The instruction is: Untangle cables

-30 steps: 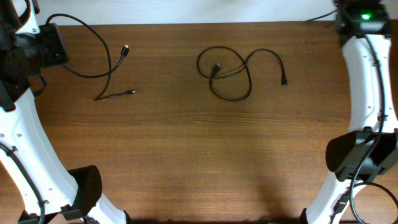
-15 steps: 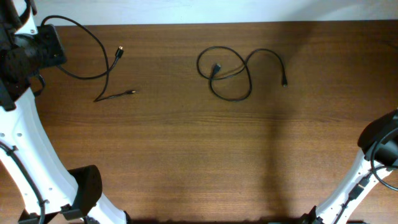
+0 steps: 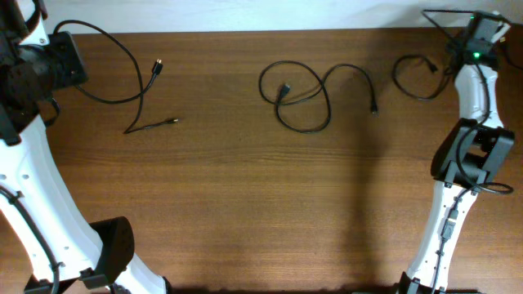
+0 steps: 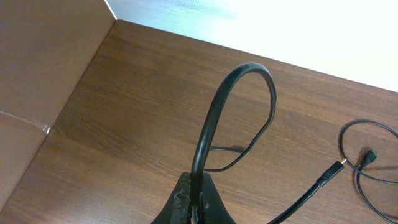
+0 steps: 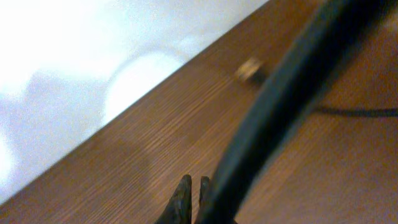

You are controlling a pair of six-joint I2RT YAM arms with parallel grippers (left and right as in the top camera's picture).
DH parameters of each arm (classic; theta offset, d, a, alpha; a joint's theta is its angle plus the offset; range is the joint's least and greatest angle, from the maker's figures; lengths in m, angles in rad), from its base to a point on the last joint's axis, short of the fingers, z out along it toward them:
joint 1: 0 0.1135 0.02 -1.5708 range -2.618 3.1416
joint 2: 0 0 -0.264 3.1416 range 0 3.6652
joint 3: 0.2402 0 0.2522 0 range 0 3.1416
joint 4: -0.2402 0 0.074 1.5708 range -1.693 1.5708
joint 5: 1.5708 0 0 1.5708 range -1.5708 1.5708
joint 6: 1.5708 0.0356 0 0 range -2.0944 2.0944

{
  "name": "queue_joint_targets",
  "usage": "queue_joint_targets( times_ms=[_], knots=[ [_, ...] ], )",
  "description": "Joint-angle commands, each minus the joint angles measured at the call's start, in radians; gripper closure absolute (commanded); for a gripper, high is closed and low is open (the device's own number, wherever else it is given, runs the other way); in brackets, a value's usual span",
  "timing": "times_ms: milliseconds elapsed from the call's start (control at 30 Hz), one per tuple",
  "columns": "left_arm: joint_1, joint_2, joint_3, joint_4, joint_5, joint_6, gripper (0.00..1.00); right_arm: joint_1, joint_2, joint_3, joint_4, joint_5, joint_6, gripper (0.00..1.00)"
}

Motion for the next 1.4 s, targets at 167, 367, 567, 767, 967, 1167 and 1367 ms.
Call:
queue_joint_targets(
  times_ms=[167, 367, 567, 767, 967, 1167, 1367],
  knots=[
    [0.0, -0.003, -0.002, 0.003, 0.005, -0.01, 1.0, -0.106, -0.055, 0.151, -0.062, -0.053, -0.013, 0.01],
    [0.0, -0.002, -0.002, 0.003, 0.005, -0.01, 1.0, 0.129, -0.612, 0.153, -0.622, -0.64, -0.402, 0.01],
    [0.0, -0.003, -0.002, 0.003, 0.005, -0.002, 1.0, 0.426, -0.521, -0.188, -0.8, -0.651, -0.895, 0.01],
    [0.0, -0.002, -0.002, 0.003, 0.005, -0.002, 1.0, 0.511, -0.514, -0.618, -0.429, -0.637, -1.288, 0.01],
    [0.0, -0.002, -0.002, 0.003, 0.042, -0.002, 1.0, 0.512, -0.493, -0.618, 0.027, -0.473, -0.697, 0.01],
    [0.0, -0.002, -0.002, 0.003, 0.039, -0.002, 1.0, 0.512, -0.299, -0.618, 0.005, -0.462, -0.29, 0.01],
    [0.0, -0.003, -0.002, 0.003, 0.039, -0.002, 1.0, 0.512, -0.299, -0.618, -0.064, -0.426, 0.584, 0.01]
  ],
)
